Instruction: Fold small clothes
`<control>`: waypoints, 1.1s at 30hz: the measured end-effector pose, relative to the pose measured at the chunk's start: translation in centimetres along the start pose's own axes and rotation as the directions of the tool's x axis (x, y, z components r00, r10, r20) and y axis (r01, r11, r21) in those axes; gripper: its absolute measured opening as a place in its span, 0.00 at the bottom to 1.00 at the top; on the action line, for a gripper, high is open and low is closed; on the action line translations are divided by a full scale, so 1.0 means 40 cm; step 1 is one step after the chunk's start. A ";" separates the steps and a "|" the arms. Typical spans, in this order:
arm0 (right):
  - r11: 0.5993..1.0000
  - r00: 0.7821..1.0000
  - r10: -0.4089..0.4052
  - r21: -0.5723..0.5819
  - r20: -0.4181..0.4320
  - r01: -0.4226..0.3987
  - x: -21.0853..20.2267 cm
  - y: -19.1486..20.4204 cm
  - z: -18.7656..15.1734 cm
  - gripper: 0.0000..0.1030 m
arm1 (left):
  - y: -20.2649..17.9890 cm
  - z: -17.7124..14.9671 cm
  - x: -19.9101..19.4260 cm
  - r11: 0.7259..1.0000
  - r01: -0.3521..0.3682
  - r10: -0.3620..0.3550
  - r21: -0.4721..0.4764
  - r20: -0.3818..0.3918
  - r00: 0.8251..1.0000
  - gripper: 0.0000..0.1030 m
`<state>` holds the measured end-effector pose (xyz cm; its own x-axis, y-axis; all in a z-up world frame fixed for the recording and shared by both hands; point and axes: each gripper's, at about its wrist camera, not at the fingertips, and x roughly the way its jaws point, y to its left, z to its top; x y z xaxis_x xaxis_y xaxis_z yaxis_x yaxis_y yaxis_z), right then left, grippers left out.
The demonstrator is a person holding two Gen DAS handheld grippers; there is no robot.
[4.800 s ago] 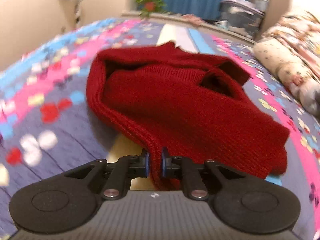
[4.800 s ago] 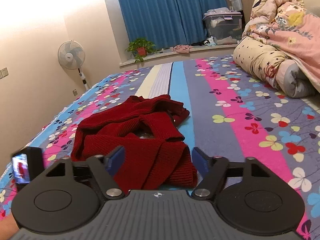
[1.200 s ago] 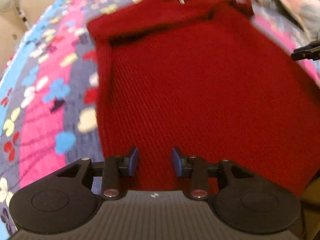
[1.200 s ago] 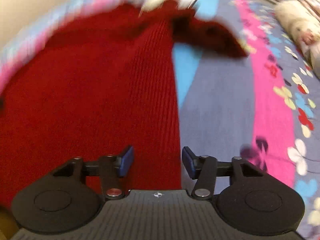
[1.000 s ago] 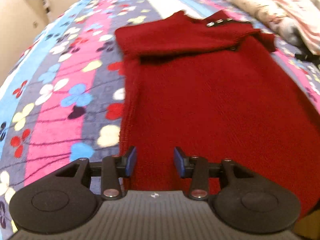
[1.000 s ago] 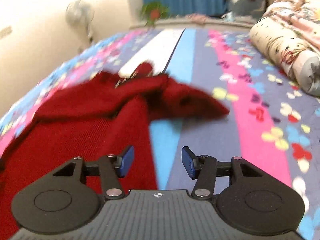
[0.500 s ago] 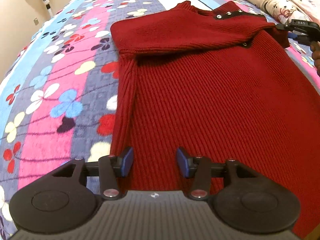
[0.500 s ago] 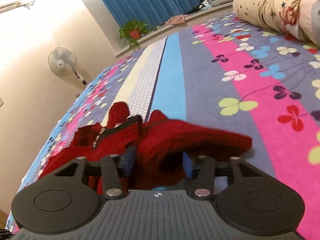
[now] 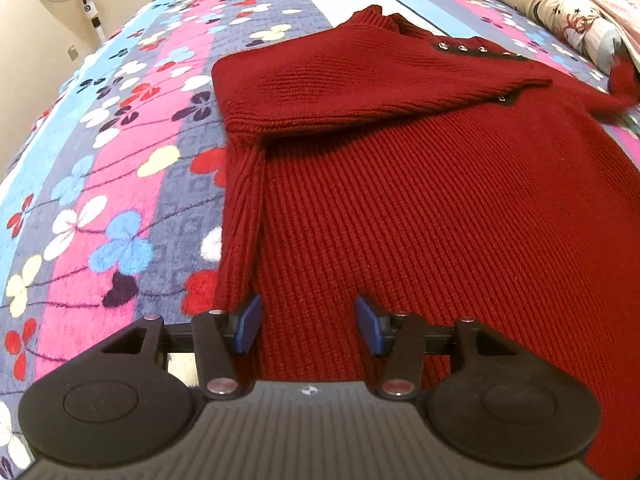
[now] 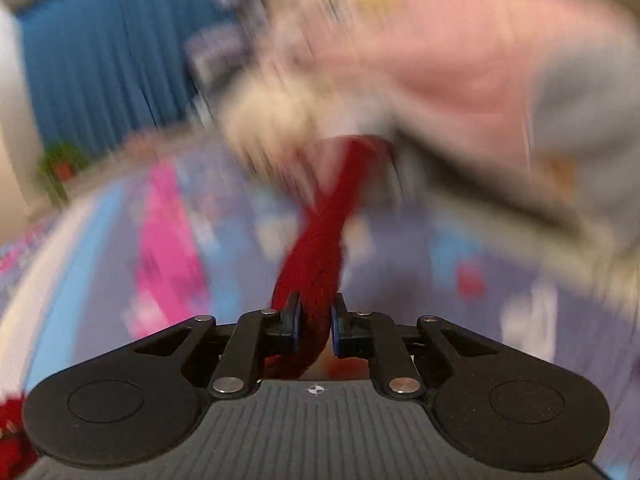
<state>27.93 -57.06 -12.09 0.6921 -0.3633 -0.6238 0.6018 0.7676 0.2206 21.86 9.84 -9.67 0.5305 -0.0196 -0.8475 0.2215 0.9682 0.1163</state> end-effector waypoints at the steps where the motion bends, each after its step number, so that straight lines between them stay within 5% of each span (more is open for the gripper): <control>1: 1.000 0.999 -0.027 -0.002 -0.024 0.027 0.019 -0.019 -0.019 0.15 | 0.000 0.002 0.001 1.000 -0.001 0.001 -0.002 -0.001 1.000 0.55; 5: 0.994 0.994 -0.105 -0.008 0.010 0.105 0.020 -0.039 -0.014 0.17 | 0.000 0.005 0.002 1.000 -0.006 0.006 -0.008 -0.002 1.000 0.56; 8: 0.942 0.939 -0.336 0.036 0.072 0.335 -0.015 -0.054 0.008 0.21 | 0.002 0.006 -0.002 1.000 -0.008 0.008 -0.015 0.004 1.000 0.56; 11: 0.927 0.920 -0.375 0.077 0.116 0.368 -0.073 -0.055 -0.004 0.23 | 0.005 0.011 -0.015 1.000 -0.004 0.005 -0.026 0.039 0.999 0.57; 13: 0.952 0.937 -0.306 0.059 0.170 0.300 -0.111 -0.012 0.002 0.23 | 0.006 0.016 -0.027 0.999 -0.004 0.006 -0.039 0.072 0.997 0.57; 17: 0.993 0.979 0.078 -0.098 0.188 -0.061 -0.205 0.150 -0.017 0.23 | 0.002 0.030 -0.043 0.997 -0.024 0.033 -0.067 0.129 0.991 0.57; 20: 0.933 0.941 0.329 -0.179 0.075 -0.312 -0.267 0.271 -0.069 0.23 | -0.014 0.038 -0.045 0.996 -0.055 0.065 -0.064 0.170 0.983 0.57; 22: 0.872 0.896 0.441 -0.210 -0.055 -0.442 -0.314 0.347 -0.124 0.23 | -0.026 0.040 -0.037 0.995 -0.081 0.091 -0.062 0.190 0.978 0.57; 26: 0.778 0.808 0.510 -0.242 -0.296 -0.580 -0.422 0.429 -0.223 0.23 | -0.060 0.044 -0.033 0.993 -0.110 0.115 -0.037 0.250 0.961 0.57; 27: 0.753 0.800 0.499 -0.289 -0.334 -0.591 -0.452 0.439 -0.251 0.23 | -0.068 0.047 -0.034 0.992 -0.123 0.125 -0.023 0.269 0.955 0.57; 31: 0.715 0.826 0.358 -0.440 -0.436 -0.543 -0.512 0.413 -0.354 0.35 | -0.081 0.060 -0.045 0.991 -0.133 0.133 -0.021 0.308 0.942 0.57; 33: 0.734 0.811 0.296 -0.424 -0.504 -0.531 -0.506 0.381 -0.393 0.36 | -0.079 0.065 -0.052 0.991 -0.127 0.133 -0.038 0.313 0.940 0.57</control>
<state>16.82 -29.72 -7.90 0.5384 0.1984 -0.8190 -0.0948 0.9800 0.1750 22.19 6.17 -6.94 0.7843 0.0323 -0.6195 0.1206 0.9716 0.2033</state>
